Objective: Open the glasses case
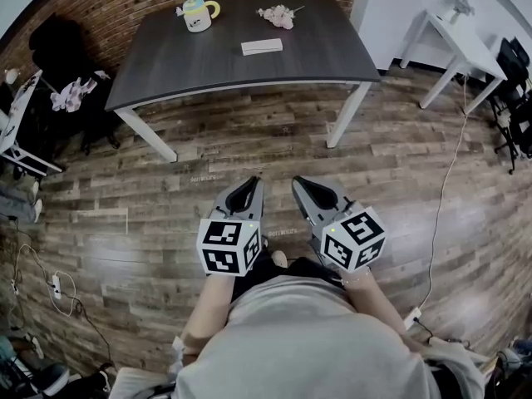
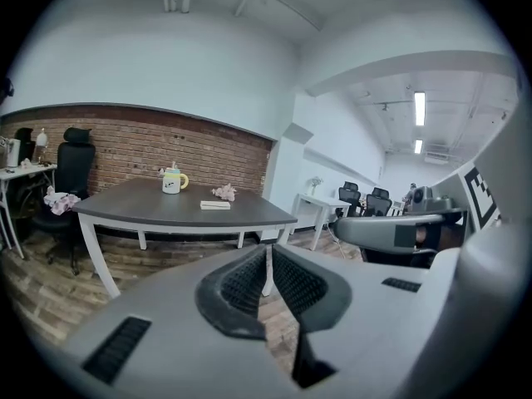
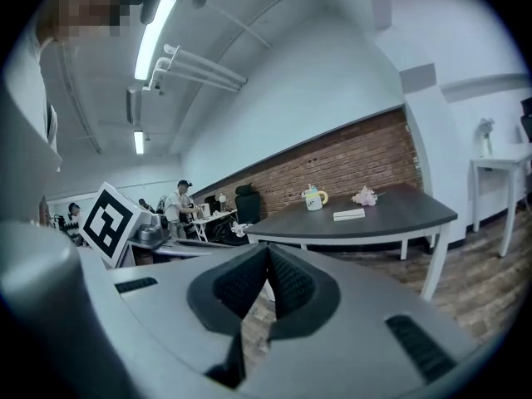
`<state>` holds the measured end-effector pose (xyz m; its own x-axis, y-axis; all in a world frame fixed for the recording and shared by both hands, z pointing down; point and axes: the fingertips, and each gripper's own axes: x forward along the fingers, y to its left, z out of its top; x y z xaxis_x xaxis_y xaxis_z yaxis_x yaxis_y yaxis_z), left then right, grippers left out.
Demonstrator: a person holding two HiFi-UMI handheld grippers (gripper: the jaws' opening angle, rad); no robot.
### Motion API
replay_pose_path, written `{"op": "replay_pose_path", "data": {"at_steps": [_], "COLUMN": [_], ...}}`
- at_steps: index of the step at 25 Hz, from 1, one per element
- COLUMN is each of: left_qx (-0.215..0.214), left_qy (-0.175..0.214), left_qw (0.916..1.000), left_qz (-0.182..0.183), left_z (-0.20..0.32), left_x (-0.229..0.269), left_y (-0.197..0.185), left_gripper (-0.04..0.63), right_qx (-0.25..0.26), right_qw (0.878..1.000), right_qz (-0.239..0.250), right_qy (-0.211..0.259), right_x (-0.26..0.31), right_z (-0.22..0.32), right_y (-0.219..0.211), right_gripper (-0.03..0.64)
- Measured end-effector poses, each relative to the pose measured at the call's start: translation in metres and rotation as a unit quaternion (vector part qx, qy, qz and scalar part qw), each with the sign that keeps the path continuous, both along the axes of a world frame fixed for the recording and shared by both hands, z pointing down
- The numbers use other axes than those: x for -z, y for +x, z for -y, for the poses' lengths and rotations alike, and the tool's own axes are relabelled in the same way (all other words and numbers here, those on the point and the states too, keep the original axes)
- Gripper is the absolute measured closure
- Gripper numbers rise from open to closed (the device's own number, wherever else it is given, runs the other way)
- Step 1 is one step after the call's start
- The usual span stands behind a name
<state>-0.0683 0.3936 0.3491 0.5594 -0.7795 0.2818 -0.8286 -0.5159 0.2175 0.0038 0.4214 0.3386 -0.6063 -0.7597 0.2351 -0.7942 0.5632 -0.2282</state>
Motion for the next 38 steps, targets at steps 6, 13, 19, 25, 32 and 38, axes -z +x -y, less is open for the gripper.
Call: {"op": "replay_pose_path", "data": {"at_steps": [6,13,19,25,32,38], "left_qx": [-0.003,0.017,0.033,0.027,0.016,-0.001], "left_qy": [-0.008,-0.017,-0.030,-0.035,-0.033,-0.024], "left_qw": [0.9999,0.9997,0.9990,0.9990,0.9993,0.9997], "left_qz": [0.010,0.010,0.003,0.002,-0.005,0.003], "left_z": [-0.003,0.010,0.036,0.077,0.154,0.227], "left_x": [-0.009,-0.012,-0.020,-0.032,-0.029,-0.014], "left_y": [0.000,-0.001,-0.002,0.004,0.008,0.007], "left_gripper": [0.555,0.547,0.444,0.380,0.378,0.379], "right_qx": [-0.016,-0.022,-0.028,-0.050,-0.050,-0.051], "right_qw": [1.000,0.999,0.999,0.998,0.997,0.997], "right_qz": [-0.012,-0.018,-0.035,-0.033,-0.039,-0.042], "right_qy": [-0.008,-0.014,-0.016,-0.032,-0.038,-0.034], "right_x": [-0.012,-0.012,-0.018,-0.031,-0.032,-0.018], "right_z": [0.000,0.012,0.030,0.070,0.147,0.222], "right_y": [0.015,0.025,0.027,0.039,0.043,0.034], "right_gripper": [0.607,0.556,0.507,0.479,0.477,0.477]}}
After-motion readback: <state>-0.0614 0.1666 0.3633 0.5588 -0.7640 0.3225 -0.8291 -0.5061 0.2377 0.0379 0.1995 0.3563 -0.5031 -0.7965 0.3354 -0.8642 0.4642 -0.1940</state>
